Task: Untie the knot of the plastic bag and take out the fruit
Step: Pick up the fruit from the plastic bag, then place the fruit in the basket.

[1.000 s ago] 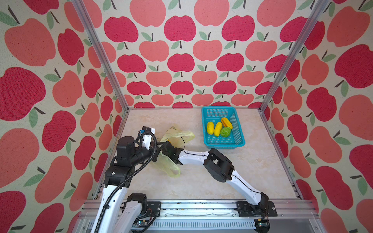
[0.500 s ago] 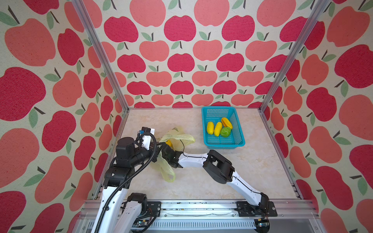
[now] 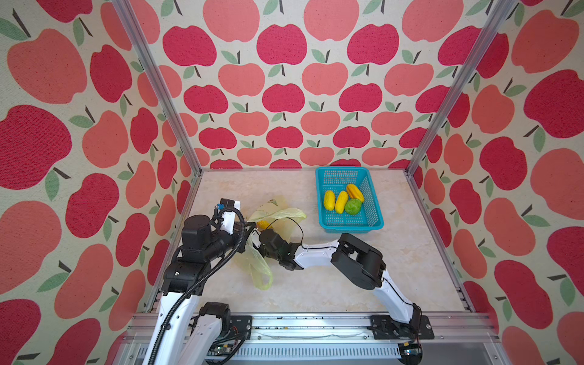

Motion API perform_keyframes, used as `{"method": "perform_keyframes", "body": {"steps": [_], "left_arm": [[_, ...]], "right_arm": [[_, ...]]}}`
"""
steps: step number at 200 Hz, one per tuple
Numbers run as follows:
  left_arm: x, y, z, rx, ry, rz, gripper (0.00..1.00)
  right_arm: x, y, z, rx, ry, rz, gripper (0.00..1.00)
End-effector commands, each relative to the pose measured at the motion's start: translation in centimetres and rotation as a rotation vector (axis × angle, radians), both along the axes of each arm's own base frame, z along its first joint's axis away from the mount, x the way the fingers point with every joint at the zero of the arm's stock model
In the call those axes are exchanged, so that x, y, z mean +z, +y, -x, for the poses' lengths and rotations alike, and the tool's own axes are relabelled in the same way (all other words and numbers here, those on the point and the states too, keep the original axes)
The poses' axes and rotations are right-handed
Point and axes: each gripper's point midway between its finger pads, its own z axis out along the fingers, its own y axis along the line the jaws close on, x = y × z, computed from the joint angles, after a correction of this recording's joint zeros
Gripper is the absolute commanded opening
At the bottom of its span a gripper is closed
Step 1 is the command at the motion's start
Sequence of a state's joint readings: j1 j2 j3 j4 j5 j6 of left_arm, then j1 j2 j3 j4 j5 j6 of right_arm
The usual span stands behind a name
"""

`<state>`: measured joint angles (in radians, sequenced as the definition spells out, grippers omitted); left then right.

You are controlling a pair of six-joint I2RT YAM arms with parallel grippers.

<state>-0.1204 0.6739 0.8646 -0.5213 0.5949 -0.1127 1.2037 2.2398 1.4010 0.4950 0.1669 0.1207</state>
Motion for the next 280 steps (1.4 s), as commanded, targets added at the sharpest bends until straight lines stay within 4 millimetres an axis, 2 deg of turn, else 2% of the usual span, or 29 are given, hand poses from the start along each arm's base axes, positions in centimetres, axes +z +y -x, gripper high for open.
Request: {"method": "perform_keyframes", "body": {"steps": [1,43,76,126,144,162,217,257,280], "left_arm": [[0.4,0.4,0.0,0.017,-0.018,-0.011,0.00],[0.6,0.5,0.1,0.021,-0.027,-0.011,0.00],[0.4,0.6,0.0,0.027,-0.016,-0.014,0.00],[0.2,1.1,-0.2,0.053,-0.015,-0.027,0.00],[0.2,1.0,-0.2,0.051,-0.009,-0.026,0.00],[0.2,1.1,0.0,0.053,-0.014,-0.025,0.00],[0.2,1.0,-0.1,0.047,-0.012,-0.019,0.00],[0.6,1.0,0.1,0.049,-0.027,-0.016,0.00],[0.5,0.9,0.1,0.041,-0.023,-0.012,0.00]], "right_arm": [[5.0,-1.2,-0.5,-0.027,-0.071,-0.104,0.49],[6.6,-3.2,0.2,-0.028,-0.072,-0.147,0.45],[9.3,-5.4,0.9,-0.032,-0.107,-0.188,0.43],[15.0,-10.2,2.4,-0.044,-0.201,-0.297,0.42],[16.7,-12.2,2.2,-0.082,-0.243,-0.327,0.40],[17.6,-14.5,1.6,-0.129,-0.273,-0.356,0.40],[17.9,-23.3,-3.7,-0.411,-0.291,-0.323,0.38],[15.1,-30.2,-8.5,-0.643,-0.156,-0.267,0.37],[12.2,-33.8,-11.0,-0.784,-0.059,-0.169,0.37]]}}
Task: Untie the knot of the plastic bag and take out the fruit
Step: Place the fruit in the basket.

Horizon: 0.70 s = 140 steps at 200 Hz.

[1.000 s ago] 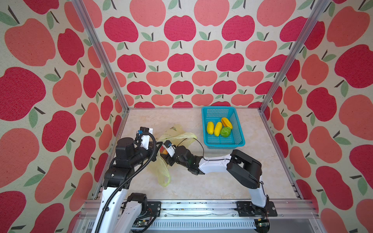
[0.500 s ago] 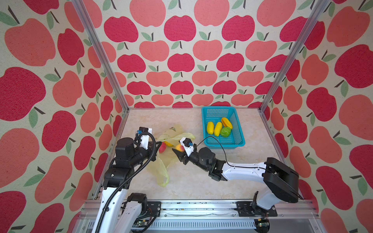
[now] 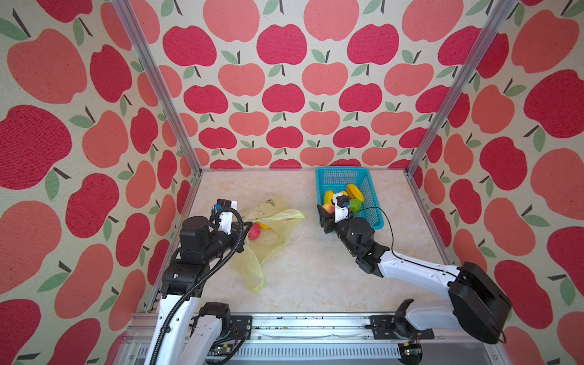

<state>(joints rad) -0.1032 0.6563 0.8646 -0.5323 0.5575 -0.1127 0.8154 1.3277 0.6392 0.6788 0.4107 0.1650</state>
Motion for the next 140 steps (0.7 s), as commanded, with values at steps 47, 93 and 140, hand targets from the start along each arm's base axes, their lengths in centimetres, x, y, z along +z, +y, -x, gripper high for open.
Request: {"method": "perform_keyframes", "body": {"steps": [47,93,140], "left_arm": [[0.1,0.3,0.7,0.002,-0.012,-0.010,0.00],[-0.2,0.4,1.3,-0.009,-0.015,0.010,0.00],[-0.3,0.4,1.2,-0.010,-0.006,0.018,0.00]], "right_arm": [[-9.2,-6.3,-6.0,-0.218,0.479,0.113,0.35],[-13.9,-5.5,-8.5,-0.217,0.687,0.192,0.34],[-16.4,-5.1,-9.0,-0.229,0.770,0.202,0.37]]}}
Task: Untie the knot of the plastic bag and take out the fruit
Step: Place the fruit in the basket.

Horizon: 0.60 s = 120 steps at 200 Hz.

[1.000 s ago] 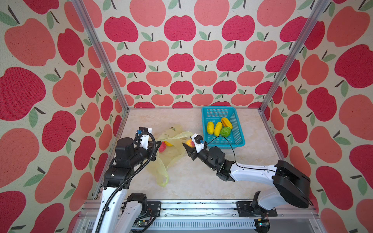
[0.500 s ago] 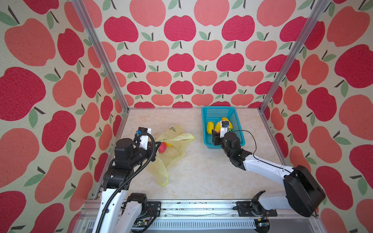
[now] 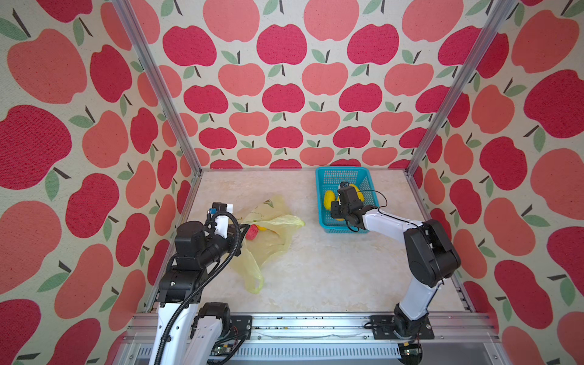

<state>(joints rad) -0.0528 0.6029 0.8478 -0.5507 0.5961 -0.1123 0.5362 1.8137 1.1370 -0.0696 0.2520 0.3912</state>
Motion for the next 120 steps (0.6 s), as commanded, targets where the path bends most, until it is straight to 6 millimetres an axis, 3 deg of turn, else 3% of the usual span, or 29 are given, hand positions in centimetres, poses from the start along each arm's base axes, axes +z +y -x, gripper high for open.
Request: {"method": "perform_keyframes", "body": {"steps": [1,20,39,54,89,120], "left_arm": [[-0.5,-0.3,0.3,-0.024,0.011,0.002,0.00],[-0.6,-0.3,0.4,-0.025,0.010,0.003,0.00],[-0.7,-0.1,0.5,-0.016,0.004,0.000,0.00],[-0.7,-0.2,0.5,-0.019,0.002,-0.001,0.00],[-0.7,-0.1,0.4,-0.017,0.002,-0.001,0.00],[-0.9,0.1,0.2,-0.008,0.011,0.002,0.00]], "right_arm": [[-0.9,-0.2,0.6,-0.019,0.071,-0.010,0.37],[-0.6,0.3,0.5,0.000,0.055,-0.034,0.48],[0.1,0.3,0.6,0.004,0.041,-0.037,0.74],[0.8,-0.1,0.9,0.002,0.022,-0.034,0.83],[4.1,-0.9,2.4,0.019,-0.080,-0.066,0.92],[8.7,-0.5,5.0,0.067,-0.240,-0.082,0.90]]}}
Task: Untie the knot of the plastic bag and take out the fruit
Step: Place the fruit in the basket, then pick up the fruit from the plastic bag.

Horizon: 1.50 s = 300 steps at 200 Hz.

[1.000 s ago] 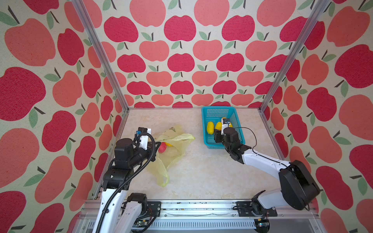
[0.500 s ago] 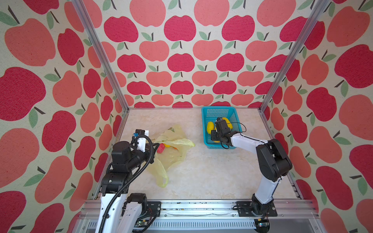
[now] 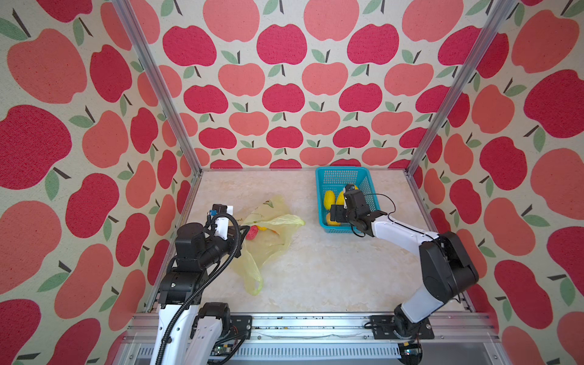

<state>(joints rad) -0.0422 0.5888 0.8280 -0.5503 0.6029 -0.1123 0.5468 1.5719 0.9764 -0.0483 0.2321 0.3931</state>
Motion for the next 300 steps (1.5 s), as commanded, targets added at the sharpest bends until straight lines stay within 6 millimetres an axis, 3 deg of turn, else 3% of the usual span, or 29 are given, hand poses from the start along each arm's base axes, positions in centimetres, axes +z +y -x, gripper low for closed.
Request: {"method": "perform_keyframes", "body": {"steps": [1,23,46,74,111,128,145,183,216,239,264,300], "left_arm": [[-0.4,-0.1,0.1,-0.012,0.007,0.000,0.00],[-0.3,-0.3,0.3,-0.022,0.003,0.006,0.00],[-0.1,-0.2,0.3,-0.016,-0.006,0.005,0.00],[-0.2,-0.1,0.2,-0.016,0.001,0.007,0.00],[-0.2,-0.1,0.2,-0.016,-0.001,0.007,0.00],[-0.2,0.0,0.2,-0.010,0.000,0.005,0.00],[-0.1,-0.1,0.3,-0.015,-0.003,0.007,0.00],[-0.1,-0.1,0.3,-0.014,-0.010,0.006,0.00],[-0.1,0.0,0.3,-0.011,-0.006,0.007,0.00],[-0.1,0.0,0.4,-0.009,-0.008,0.005,0.00],[-0.1,0.1,0.2,-0.002,-0.009,0.005,0.00],[0.0,0.0,0.4,-0.007,-0.008,0.008,0.00]], "right_arm": [[4.4,0.8,1.5,0.043,-0.167,-0.017,0.89],[8.3,4.6,4.9,0.181,-0.303,-0.070,0.80],[12.9,10.1,9.5,0.387,-0.397,-0.142,0.84],[16.0,16.4,16.1,0.676,-0.517,-0.214,0.77],[13.7,24.2,23.7,0.995,-0.577,-0.163,0.63],[11.8,26.6,25.1,1.061,-0.562,-0.116,0.55],[9.7,28.1,25.2,1.074,-0.526,-0.077,0.49],[7.0,29.8,25.0,1.070,-0.479,-0.058,0.45],[6.7,29.4,25.3,1.066,-0.504,-0.034,0.48],[7.7,27.5,26.3,1.074,-0.582,-0.058,0.59],[10.2,24.2,27.3,1.048,-0.706,-0.088,0.66],[11.1,20.8,28.2,1.049,-0.755,-0.120,0.59]]}}
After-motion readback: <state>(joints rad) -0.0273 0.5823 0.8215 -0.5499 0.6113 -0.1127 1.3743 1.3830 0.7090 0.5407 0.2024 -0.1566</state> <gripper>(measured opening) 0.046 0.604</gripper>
